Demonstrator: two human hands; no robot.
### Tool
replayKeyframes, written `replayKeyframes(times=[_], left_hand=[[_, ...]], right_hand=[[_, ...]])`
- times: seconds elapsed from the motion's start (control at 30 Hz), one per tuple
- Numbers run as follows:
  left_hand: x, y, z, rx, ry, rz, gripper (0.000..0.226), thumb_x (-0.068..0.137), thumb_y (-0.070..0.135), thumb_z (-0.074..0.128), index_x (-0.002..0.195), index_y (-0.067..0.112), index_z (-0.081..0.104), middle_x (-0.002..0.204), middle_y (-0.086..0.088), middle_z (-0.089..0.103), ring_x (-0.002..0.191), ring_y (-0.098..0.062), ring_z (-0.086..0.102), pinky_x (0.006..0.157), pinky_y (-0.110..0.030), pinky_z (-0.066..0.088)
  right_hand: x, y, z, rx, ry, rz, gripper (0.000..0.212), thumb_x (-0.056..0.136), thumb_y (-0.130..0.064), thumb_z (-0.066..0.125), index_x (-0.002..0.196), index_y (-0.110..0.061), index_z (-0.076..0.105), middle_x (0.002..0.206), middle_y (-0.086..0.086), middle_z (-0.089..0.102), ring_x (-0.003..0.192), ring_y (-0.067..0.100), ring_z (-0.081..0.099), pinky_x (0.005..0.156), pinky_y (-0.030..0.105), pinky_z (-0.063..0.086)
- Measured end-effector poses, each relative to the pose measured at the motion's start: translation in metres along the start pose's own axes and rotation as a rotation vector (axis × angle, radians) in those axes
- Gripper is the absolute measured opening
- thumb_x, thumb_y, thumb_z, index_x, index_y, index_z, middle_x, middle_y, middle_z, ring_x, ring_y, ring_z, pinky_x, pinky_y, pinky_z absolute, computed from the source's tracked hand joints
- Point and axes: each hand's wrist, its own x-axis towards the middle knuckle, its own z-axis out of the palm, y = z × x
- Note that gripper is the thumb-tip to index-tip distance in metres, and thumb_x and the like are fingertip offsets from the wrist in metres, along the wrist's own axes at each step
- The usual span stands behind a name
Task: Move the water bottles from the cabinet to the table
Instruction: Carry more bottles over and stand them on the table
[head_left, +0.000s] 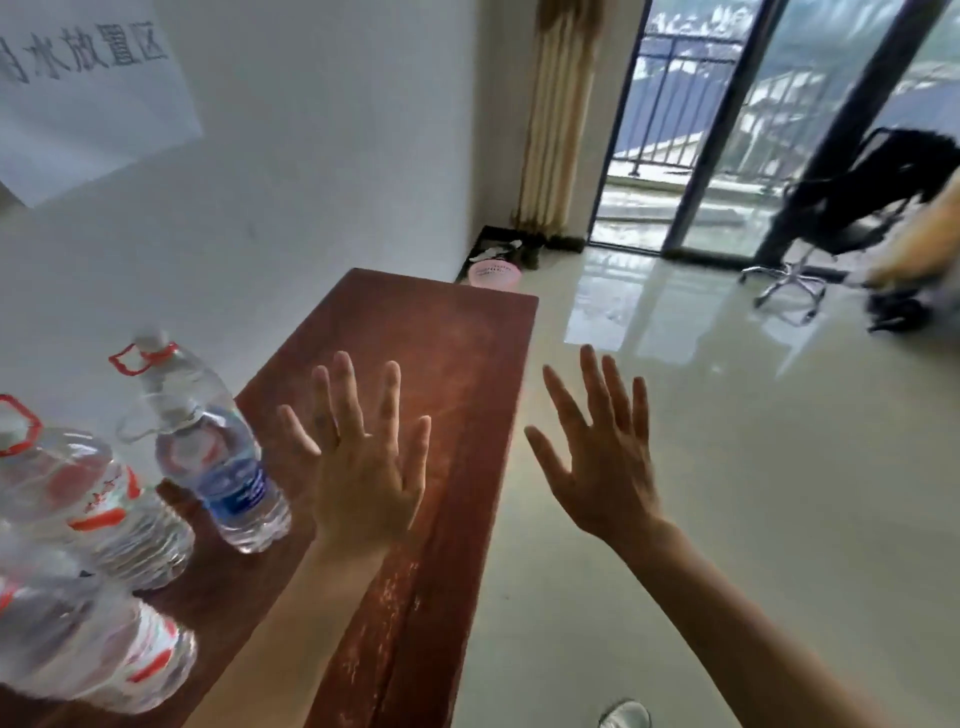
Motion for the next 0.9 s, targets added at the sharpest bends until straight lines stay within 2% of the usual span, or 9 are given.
replayKeyframes(times=[0.17,0.37,0.53,0.7,0.8,0.9], left_hand=[[0.014,0.132,0.006,-0.167,-0.07,0.286,0.07,0.103,0.06,0.014,0.162,0.024,0.01,0.169,-0.015,-0.003,0.155,-0.035,-0.005,0.117,-0.072,0.001],[-0.022,0.318,-0.003,-0.379,-0.045,0.643,0.07,0.102,0.057,0.029,0.161,0.021,0.018,0.169,-0.013,-0.003,0.156,-0.032,-0.003,0.118,-0.069,0.005],[-0.095,0.47,-0.012,-0.494,-0.065,0.818,0.069,0.103,0.057,0.026,0.159,0.018,0.026,0.169,-0.015,0.004,0.156,-0.032,0.001,0.118,-0.069,0.011],[-0.21,0.645,-0.029,-0.628,-0.158,1.021,0.071,0.101,0.059,0.024,0.159,0.018,0.028,0.169,-0.015,0.003,0.156,-0.031,-0.001,0.119,-0.068,0.01],[-0.277,0.724,-0.042,-0.695,-0.224,1.117,0.071,0.1,0.059,0.025,0.157,0.018,0.031,0.168,-0.016,0.006,0.156,-0.032,0.001,0.119,-0.068,0.009],[-0.328,0.783,-0.053,-0.746,-0.245,1.227,0.07,0.1,0.06,0.025,0.157,0.019,0.03,0.168,-0.017,0.007,0.156,-0.033,0.001,0.12,-0.066,0.007]], right_hand=[[-0.057,0.087,-0.099,-0.178,0.125,0.27,0.07,0.104,-0.058,0.034,0.162,-0.023,0.019,0.171,0.013,0.003,0.157,0.031,0.002,0.124,0.06,0.008],[-0.163,0.179,-0.217,-0.292,0.297,0.543,0.072,0.103,-0.061,0.032,0.162,-0.021,0.022,0.171,0.013,0.004,0.157,0.03,0.005,0.124,0.061,0.009],[-0.28,0.251,-0.309,-0.409,0.382,0.699,0.073,0.103,-0.062,0.033,0.163,-0.026,0.014,0.171,0.009,0.0,0.158,0.026,0.003,0.125,0.059,0.007],[-0.43,0.321,-0.428,-0.565,0.453,0.96,0.073,0.103,-0.063,0.03,0.164,-0.026,0.01,0.171,0.006,-0.004,0.158,0.025,0.0,0.126,0.052,0.001],[-0.507,0.343,-0.478,-0.636,0.506,1.062,0.073,0.103,-0.063,0.028,0.163,-0.026,0.012,0.171,0.008,0.001,0.158,0.026,0.005,0.126,0.055,0.006],[-0.564,0.358,-0.511,-0.709,0.527,1.152,0.072,0.103,-0.062,0.03,0.163,-0.026,0.014,0.171,0.007,0.002,0.158,0.025,0.005,0.126,0.053,0.004]])
